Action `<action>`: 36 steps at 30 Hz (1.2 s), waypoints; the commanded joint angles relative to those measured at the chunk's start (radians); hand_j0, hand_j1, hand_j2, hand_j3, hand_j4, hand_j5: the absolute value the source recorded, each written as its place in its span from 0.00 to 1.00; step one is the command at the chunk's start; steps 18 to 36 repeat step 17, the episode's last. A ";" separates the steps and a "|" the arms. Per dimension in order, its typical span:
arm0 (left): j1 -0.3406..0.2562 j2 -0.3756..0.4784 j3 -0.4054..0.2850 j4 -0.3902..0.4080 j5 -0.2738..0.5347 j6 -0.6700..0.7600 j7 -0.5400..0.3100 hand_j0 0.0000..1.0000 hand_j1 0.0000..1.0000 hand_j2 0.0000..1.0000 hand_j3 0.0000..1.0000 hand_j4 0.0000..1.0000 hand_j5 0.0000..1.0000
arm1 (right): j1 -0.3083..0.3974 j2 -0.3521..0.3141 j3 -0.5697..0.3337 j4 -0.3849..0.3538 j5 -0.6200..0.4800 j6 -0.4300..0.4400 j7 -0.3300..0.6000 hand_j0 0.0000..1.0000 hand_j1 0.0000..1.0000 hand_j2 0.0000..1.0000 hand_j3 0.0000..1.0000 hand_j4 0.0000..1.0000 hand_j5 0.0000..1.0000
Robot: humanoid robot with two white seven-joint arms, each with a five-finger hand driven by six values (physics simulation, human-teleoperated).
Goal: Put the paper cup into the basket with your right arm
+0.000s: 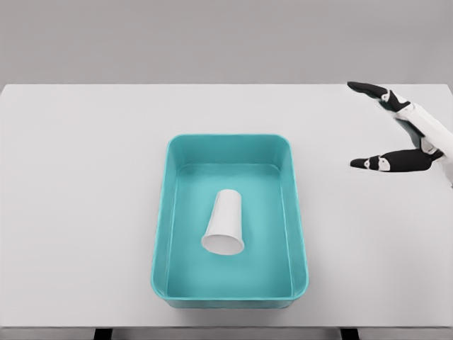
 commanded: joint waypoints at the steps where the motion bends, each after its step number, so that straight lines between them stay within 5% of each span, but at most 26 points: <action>1: 0.000 0.000 0.000 0.000 0.000 0.000 0.000 1.00 1.00 1.00 1.00 1.00 1.00 | 0.000 0.002 -0.049 0.067 0.059 -0.002 0.000 1.00 1.00 1.00 1.00 1.00 1.00; 36: 0.000 0.000 0.000 0.000 0.000 0.000 0.000 1.00 1.00 1.00 1.00 1.00 1.00 | 0.018 -0.001 -0.052 0.090 0.092 -0.002 0.000 1.00 1.00 1.00 1.00 1.00 1.00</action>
